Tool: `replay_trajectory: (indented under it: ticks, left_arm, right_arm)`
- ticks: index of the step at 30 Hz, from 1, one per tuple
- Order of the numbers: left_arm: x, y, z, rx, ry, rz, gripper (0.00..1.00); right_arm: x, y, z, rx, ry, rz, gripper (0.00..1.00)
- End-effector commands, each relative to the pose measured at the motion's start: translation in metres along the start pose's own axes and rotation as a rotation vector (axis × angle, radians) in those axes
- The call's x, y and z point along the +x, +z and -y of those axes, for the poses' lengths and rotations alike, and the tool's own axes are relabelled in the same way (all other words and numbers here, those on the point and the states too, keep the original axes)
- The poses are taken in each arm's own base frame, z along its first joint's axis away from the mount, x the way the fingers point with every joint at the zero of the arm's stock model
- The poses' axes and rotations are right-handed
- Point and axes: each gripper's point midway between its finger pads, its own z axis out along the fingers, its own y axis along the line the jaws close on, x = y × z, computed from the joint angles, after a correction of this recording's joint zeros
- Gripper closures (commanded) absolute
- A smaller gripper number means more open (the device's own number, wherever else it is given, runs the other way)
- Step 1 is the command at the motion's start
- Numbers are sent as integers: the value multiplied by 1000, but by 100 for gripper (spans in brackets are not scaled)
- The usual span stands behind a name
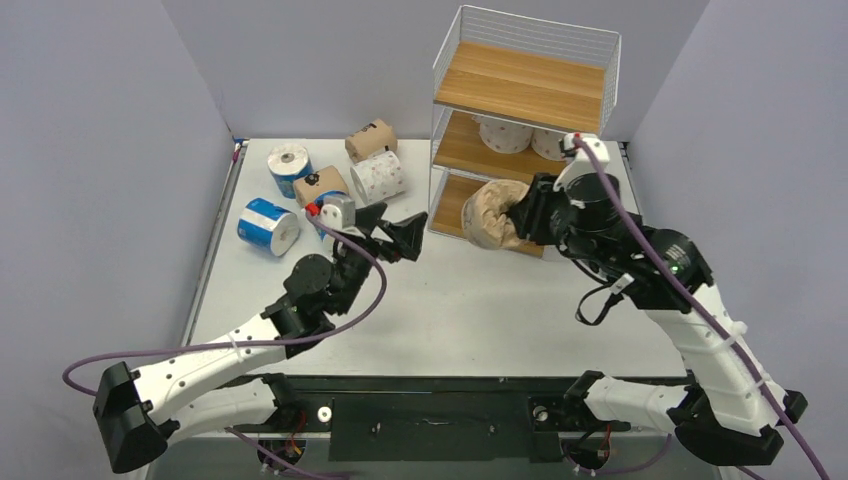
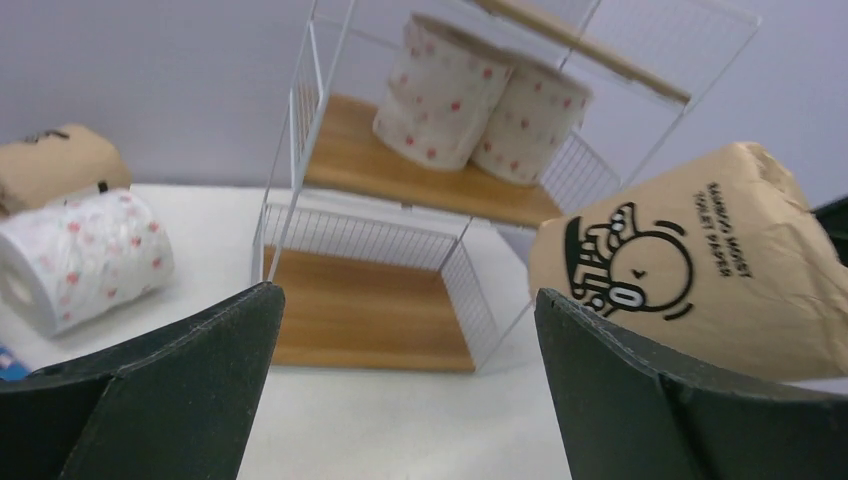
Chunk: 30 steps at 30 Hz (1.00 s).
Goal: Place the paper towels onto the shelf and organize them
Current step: Pick up the paper towel from the center of the board, then place the paper towel on the shelf.
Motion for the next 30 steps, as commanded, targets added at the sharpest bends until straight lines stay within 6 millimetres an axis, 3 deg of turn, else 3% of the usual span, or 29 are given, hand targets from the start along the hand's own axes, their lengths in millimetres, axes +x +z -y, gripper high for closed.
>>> replay_trajectory:
  ticks: [1,7,14,20,30]
  left_arm:
    - [-62,34,41,159,-114,150,4]
    - [-93,58,77,294,-65,222,4]
    - [-109,64,116,495,81,332,4]
    - [-114,66,149,658,234,435,4]
    - [-108,100,172,681,443,520,4]
  right_arm:
    - [-51,-35,16,58,-6,120,71]
    - [-98,-61,18,50,54,230,71]
    - [-142,-80,22,46,161,355,71]
    - [-165,-75,21,34,259,423,70]
    - [-191,-69,19,4,343,478,69]
